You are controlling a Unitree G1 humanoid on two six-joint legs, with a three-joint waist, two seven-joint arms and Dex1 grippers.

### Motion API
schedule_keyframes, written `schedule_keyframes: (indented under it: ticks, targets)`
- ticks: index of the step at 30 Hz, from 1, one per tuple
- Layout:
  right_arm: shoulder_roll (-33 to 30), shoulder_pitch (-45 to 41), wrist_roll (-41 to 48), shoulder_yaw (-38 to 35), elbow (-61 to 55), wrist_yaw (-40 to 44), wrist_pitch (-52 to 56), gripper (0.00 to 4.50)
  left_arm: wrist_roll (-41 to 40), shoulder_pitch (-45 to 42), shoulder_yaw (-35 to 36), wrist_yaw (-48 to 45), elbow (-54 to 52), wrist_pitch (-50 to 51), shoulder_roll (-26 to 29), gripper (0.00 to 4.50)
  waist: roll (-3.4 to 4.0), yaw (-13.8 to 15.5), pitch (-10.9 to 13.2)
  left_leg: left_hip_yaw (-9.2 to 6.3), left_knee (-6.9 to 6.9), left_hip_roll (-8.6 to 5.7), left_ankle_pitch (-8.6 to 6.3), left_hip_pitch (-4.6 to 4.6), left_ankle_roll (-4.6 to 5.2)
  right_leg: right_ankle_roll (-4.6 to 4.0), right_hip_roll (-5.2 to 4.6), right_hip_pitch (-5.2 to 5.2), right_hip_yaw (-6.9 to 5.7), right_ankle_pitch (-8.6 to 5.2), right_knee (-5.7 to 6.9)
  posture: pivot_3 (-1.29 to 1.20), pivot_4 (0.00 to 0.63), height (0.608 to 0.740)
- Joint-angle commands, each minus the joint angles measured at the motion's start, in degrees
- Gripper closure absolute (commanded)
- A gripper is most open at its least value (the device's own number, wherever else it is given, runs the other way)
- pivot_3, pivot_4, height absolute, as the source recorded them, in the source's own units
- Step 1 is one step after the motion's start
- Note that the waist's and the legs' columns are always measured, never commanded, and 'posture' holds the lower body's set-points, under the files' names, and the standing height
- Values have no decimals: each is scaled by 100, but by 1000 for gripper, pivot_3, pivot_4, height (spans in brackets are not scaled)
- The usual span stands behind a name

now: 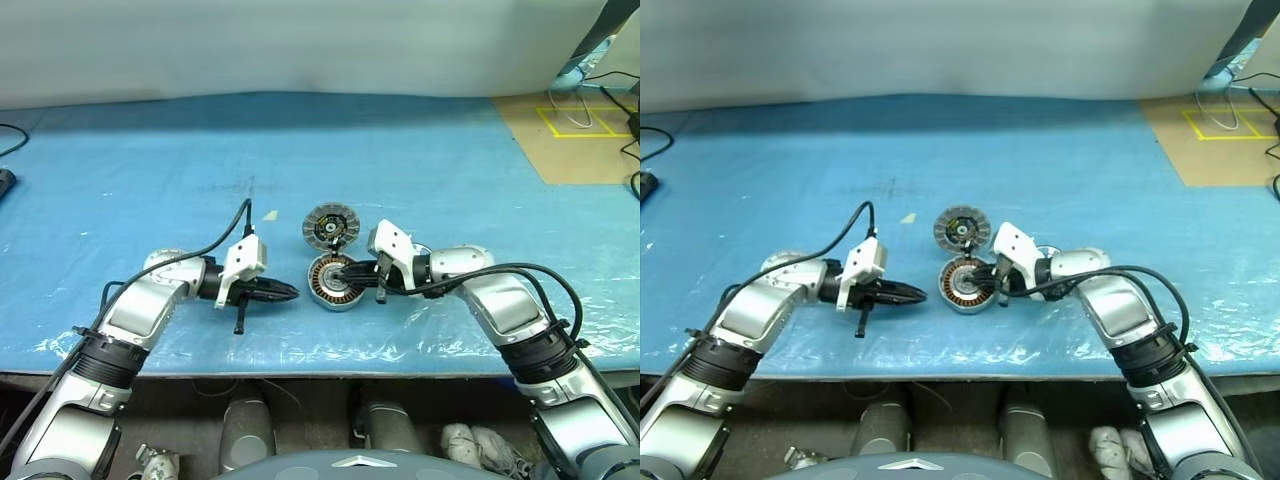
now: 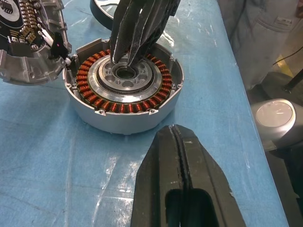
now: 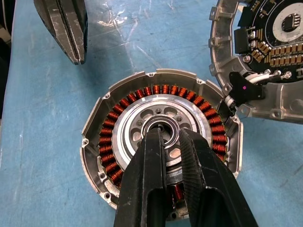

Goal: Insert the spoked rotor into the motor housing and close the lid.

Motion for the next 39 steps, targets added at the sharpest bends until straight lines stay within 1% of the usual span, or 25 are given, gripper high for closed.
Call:
schedule_keyframes:
  ticks: [1, 4, 6, 10, 13, 16, 18, 19, 24, 25, 27, 30, 34, 39]
  targets:
    - [-167, -76, 267, -573, -315, -95, 93, 3926, -5, 30, 40, -14, -36, -173, 4, 4500, 0, 0, 0, 0, 0, 0, 0, 0, 0, 0, 0, 0, 1, 0, 0, 0, 150, 740]
    - [-452, -157, 331, -968, -413, -165, 193, 3926, -7, 65, 32, 22, -43, -213, -17, 4500, 0, 6, 0, 0, 0, -2, 0, -1, 0, 0, 0, -1, 0, 0, -2, 0, 150, 740]
    - [-927, -170, 229, -1184, -461, -74, 176, 3926, -1, 86, 28, 44, -18, -255, -42, 4500, 0, 8, 0, 0, 0, -2, 0, -1, 0, 0, 0, -1, 1, 0, -4, 0, 150, 740]
    - [-1801, -1, 115, -1359, -572, 207, -12, 3926, 18, 95, -7, 64, 16, -304, -101, 4500, 0, 18, 0, -1, -2, -2, 0, 0, 0, 0, 0, 1, 1, 0, -7, 0, 150, 740]
    - [-2271, 222, -4, -1348, -731, 392, -295, 3348, 36, 33, -33, 88, 76, -325, -179, 4500, 0, 21, 0, -1, -5, -1, 0, -9, 1, 0, 1, 4, 1, 0, -7, 0, 150, 740]
    - [-2635, 521, -28, -1314, -916, 654, -498, 2412, 49, -16, -55, 85, 129, -341, -228, 4500, 0, 10, 0, 0, -4, 0, -1, -8, 1, 1, 1, 4, 3, 0, -8, 0, 150, 740]
    - [-2747, 586, -201, -1242, -891, 650, -676, 1628, 55, -40, -70, 82, 148, -343, -251, 4500, 0, 7, 0, 0, -4, -1, -1, -8, 2, 1, 1, 4, 4, 0, -7, 0, 150, 740]
    - [-2792, 601, -348, -1186, -863, 620, -865, 1334, 58, -48, -74, 81, 154, -340, -261, 4500, 0, 7, 0, 0, -3, -1, -1, -8, 3, 1, 0, 4, 5, 0, -6, 0, 150, 740]
    - [-2834, 470, -1015, -858, -663, 538, -1678, 1334, 106, -71, -83, 77, 249, -389, -295, 4500, 0, 7, 0, 1, 1, -1, 1, -8, 5, 1, 0, 4, 4, 0, -2, 0, 150, 740]
    - [-2861, 405, -1263, -721, -610, 519, -1917, 1525, 119, -71, -87, 78, 268, -405, -300, 4500, 1, 8, 0, 0, 1, -1, 1, -8, 5, 1, 0, 4, 4, 0, -2, 0, 150, 740]
    - [-2844, 307, -1430, -568, -596, 615, -2121, 1948, 132, -63, -94, 84, 272, -409, -311, 4500, 1, 5, 0, 1, 1, -2, 1, -9, 5, 1, 0, 3, 4, 0, -3, 0, 150, 740]
    - [-2720, 175, -1591, -371, -530, 710, -2315, 2959, 148, -33, -98, 105, 262, -418, -319, 4500, 1, 4, 0, 0, 1, -1, 1, -10, 6, 1, 0, 2, 3, 0, -3, 0, 150, 740]
    - [-2612, 0, -2029, -82, -164, 687, -2735, 2959, 145, 15, -97, 151, 172, -383, -314, 4500, 0, 3, 0, 0, 2, -1, 2, -10, 9, 0, -1, 3, 3, 0, -2, 0, 150, 740]
    - [-2465, -151, -1960, -58, -175, 942, -2682, 2959, 123, 74, -59, 201, 62, -322, -267, 4500, 1, 2, 0, 0, 5, -1, 3, -11, 10, 0, 0, 2, 3, 0, 1, 0, 150, 740]
